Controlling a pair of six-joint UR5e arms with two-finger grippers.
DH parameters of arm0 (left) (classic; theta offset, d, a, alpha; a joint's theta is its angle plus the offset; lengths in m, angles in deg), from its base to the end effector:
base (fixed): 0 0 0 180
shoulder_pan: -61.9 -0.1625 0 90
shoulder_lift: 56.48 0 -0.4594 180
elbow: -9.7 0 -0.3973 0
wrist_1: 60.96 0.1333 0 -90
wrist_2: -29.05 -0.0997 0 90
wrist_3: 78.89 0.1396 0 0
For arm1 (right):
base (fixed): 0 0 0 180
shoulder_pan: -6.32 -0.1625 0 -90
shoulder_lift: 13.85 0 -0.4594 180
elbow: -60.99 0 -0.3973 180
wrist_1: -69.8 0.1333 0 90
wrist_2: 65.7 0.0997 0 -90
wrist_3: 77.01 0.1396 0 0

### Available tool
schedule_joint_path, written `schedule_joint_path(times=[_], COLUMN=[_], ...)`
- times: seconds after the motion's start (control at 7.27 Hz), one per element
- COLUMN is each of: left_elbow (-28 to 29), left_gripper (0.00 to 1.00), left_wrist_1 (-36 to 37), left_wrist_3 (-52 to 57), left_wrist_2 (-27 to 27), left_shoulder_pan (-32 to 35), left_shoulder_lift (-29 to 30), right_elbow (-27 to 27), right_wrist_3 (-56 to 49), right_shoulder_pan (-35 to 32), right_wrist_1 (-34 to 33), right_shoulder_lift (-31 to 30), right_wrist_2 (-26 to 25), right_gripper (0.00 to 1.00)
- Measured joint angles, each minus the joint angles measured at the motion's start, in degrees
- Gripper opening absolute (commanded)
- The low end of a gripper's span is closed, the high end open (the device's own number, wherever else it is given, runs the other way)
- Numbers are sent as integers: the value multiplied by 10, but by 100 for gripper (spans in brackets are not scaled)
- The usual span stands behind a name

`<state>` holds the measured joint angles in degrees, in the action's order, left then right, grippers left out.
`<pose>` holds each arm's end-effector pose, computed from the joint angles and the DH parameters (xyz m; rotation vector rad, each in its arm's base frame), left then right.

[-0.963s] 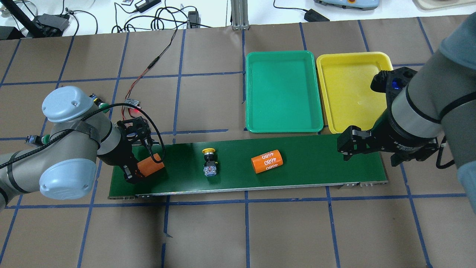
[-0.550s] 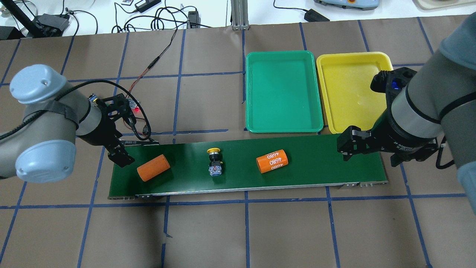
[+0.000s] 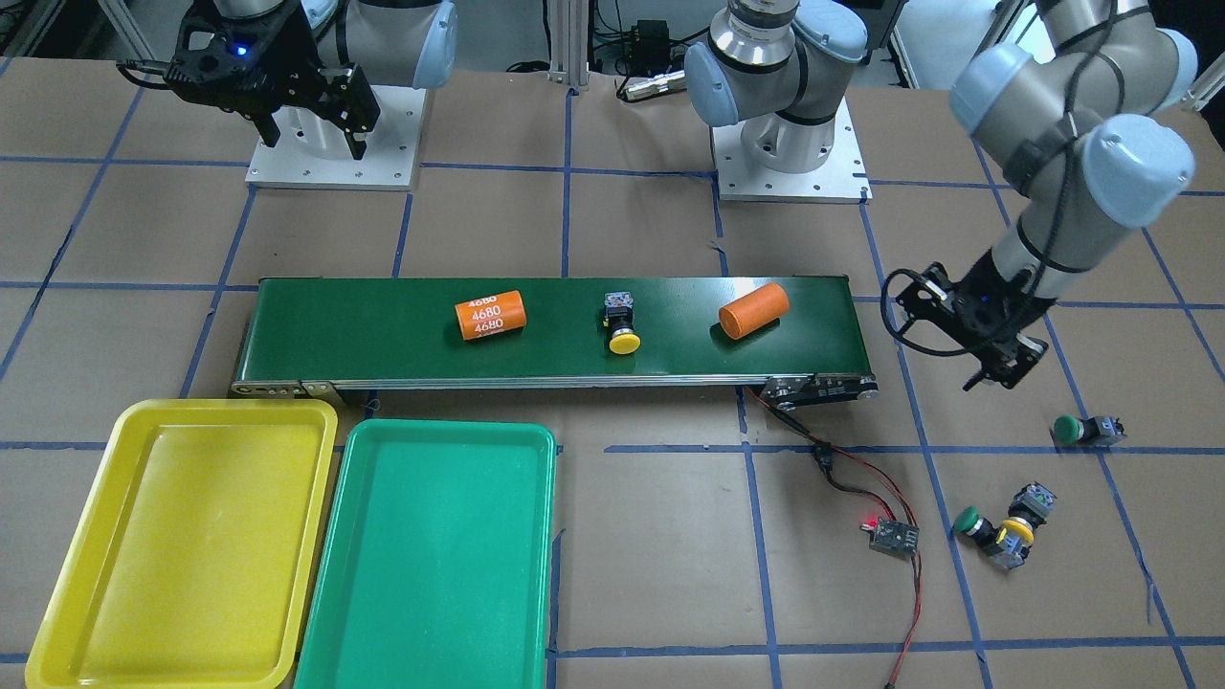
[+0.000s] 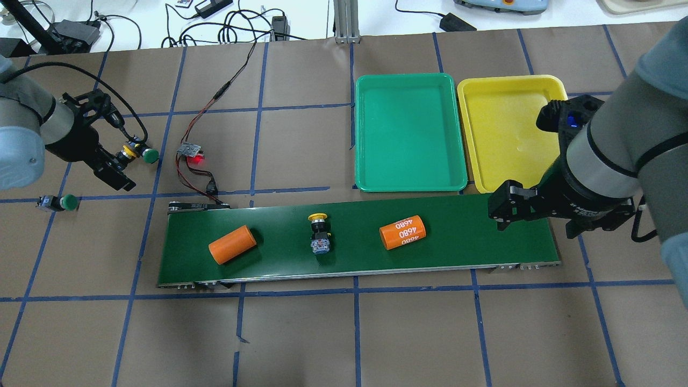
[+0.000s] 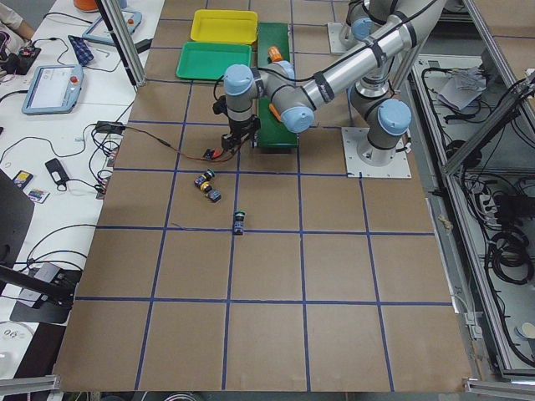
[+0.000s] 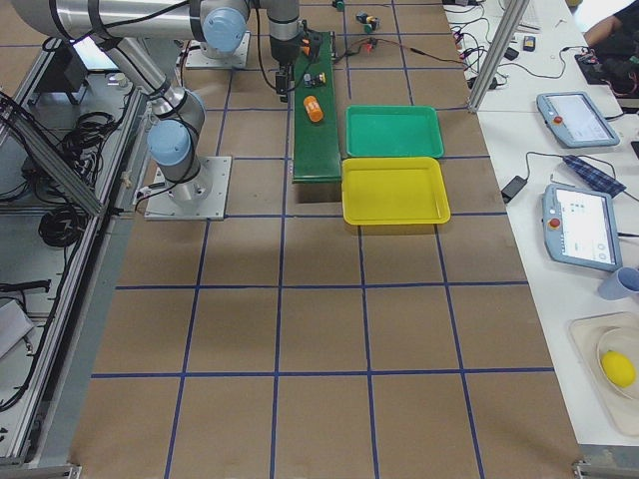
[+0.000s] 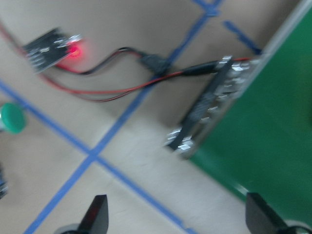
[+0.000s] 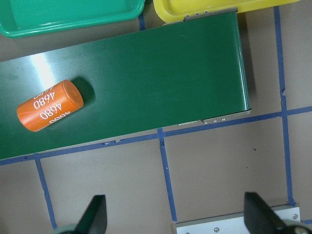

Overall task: Sort buttons by color to trays
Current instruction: 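Reach the left gripper to the next yellow push-button and grasp it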

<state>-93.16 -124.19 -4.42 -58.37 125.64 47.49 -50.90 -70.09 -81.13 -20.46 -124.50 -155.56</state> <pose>0.1248 -0.5684 0.2894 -1.2708 -2.8403 0.0529 0.1187 -0.3381 0.4425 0.2592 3.1290 0.0270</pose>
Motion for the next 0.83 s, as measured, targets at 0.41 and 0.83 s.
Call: schedule_joint_path(times=[0.41, 0.83], left_elbow=[92, 93], left_gripper=[100, 64], left_wrist_1=[47, 99], left_wrist_3=[110, 139], left_wrist_2=[-4, -2], left_shoulder_pan=[-46, -60], left_shoulder_lift=[133, 192], right_elbow=[2, 6], right_wrist_3=[2, 8], right_shoulder_pan=[0, 0], right_wrist_1=[-66, -140], right_shoulder_lift=[42, 124], right_wrist_2=[2, 1], right_gripper=[100, 100])
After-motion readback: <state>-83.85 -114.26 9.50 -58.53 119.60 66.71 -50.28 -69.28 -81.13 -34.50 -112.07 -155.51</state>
